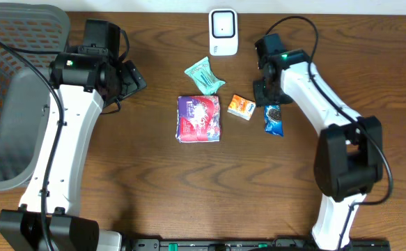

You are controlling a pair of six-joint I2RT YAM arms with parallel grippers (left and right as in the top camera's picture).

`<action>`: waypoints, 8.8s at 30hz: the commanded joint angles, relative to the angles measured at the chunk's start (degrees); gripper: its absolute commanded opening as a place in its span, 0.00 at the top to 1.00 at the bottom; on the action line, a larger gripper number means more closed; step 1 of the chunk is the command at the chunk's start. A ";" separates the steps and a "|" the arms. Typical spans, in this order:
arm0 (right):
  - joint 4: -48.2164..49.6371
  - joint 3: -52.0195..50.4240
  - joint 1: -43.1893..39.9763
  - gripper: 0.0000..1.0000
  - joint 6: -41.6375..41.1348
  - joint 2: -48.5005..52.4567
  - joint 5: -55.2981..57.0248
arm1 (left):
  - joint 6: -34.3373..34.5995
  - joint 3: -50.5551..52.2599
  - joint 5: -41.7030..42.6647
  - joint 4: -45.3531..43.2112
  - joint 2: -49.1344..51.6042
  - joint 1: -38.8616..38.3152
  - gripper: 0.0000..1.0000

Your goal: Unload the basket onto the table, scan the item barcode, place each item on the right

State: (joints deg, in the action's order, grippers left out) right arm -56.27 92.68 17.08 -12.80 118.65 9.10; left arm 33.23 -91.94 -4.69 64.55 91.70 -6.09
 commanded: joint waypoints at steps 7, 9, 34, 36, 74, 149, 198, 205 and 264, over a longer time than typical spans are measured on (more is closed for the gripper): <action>2.27 0.09 0.55 0.77 -2.01 7.23 9.16 | 0.48 -0.20 -0.72 0.35 -0.02 0.17 0.02; 2.03 0.09 0.61 0.96 -3.21 7.85 10.82 | 0.48 -0.20 -0.72 0.35 -0.02 0.17 0.02; -3.82 -1.20 -21.05 0.93 12.81 5.25 -57.29 | 0.48 -0.20 -0.72 0.35 -0.02 0.17 0.02; -1.44 -5.01 -23.63 0.78 12.07 5.25 -56.37 | 0.50 -0.20 -0.72 0.37 -0.02 0.17 0.02; -24.70 17.94 -9.14 0.51 -0.94 4.46 -7.32 | 0.48 -0.20 -0.72 0.35 -0.02 0.17 0.02; -21.09 9.77 -20.92 0.27 6.03 4.48 -21.66 | 0.48 -0.20 -0.72 0.35 -0.02 0.17 0.02; 10.73 -8.96 -11.19 0.15 -8.61 4.72 -31.28 | 0.50 -0.20 -0.72 0.35 -0.02 0.17 0.02; 18.12 -14.25 -10.43 0.70 -11.76 4.72 -31.91 | 0.48 -0.20 -0.72 0.37 -0.02 0.17 0.02; -5.18 -1.42 -9.01 0.99 -9.35 2.71 -15.28 | 0.50 -0.20 -0.72 0.35 -0.02 0.17 0.02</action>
State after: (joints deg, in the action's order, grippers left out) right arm -58.41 86.48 9.04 -21.91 120.86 -13.72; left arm 33.23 -91.94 -4.69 64.55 91.70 -6.09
